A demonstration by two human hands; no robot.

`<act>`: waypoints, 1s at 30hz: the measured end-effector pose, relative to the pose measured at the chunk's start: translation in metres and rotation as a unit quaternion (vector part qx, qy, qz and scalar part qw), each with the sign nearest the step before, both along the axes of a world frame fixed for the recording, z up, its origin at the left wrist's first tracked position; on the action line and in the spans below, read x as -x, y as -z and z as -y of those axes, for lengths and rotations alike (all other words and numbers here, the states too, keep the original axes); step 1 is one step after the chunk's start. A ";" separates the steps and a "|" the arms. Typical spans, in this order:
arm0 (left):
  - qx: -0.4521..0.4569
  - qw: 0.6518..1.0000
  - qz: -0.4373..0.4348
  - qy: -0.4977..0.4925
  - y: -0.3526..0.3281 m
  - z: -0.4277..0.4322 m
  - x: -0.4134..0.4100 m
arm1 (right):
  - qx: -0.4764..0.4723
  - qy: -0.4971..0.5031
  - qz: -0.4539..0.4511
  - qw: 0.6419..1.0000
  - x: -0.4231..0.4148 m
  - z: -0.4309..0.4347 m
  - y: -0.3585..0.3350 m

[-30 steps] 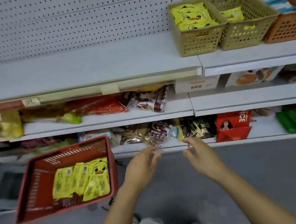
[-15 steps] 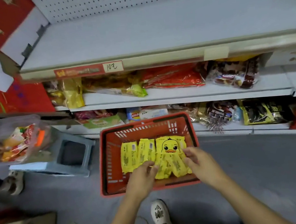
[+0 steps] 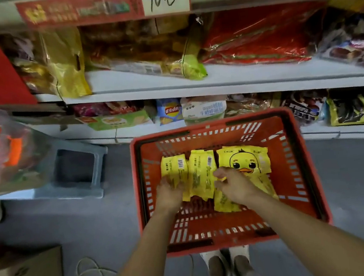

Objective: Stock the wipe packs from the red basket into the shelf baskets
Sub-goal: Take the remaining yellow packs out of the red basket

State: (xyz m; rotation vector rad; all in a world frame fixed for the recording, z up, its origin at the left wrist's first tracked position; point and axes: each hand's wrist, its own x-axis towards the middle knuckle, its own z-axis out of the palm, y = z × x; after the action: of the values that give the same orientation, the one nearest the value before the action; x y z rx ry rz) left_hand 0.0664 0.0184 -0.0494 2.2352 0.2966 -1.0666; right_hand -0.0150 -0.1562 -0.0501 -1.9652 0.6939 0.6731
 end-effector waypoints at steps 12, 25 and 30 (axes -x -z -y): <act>-0.059 0.994 0.081 -0.033 0.092 0.015 -0.020 | 0.173 -0.130 -0.026 0.976 -0.081 -0.006 0.084; 0.094 0.991 0.088 0.037 0.049 0.021 -0.003 | 0.203 -0.089 0.030 0.975 -0.030 0.000 0.022; 0.198 0.967 0.143 -0.067 -0.003 -0.001 0.003 | 0.209 0.087 0.206 0.952 0.024 0.008 -0.042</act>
State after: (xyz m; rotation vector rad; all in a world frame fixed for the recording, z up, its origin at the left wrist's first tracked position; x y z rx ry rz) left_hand 0.0638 0.0191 -0.0465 1.9409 0.0953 -0.6511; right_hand -0.0387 -0.1646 -0.0079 -2.2957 0.7785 -0.0072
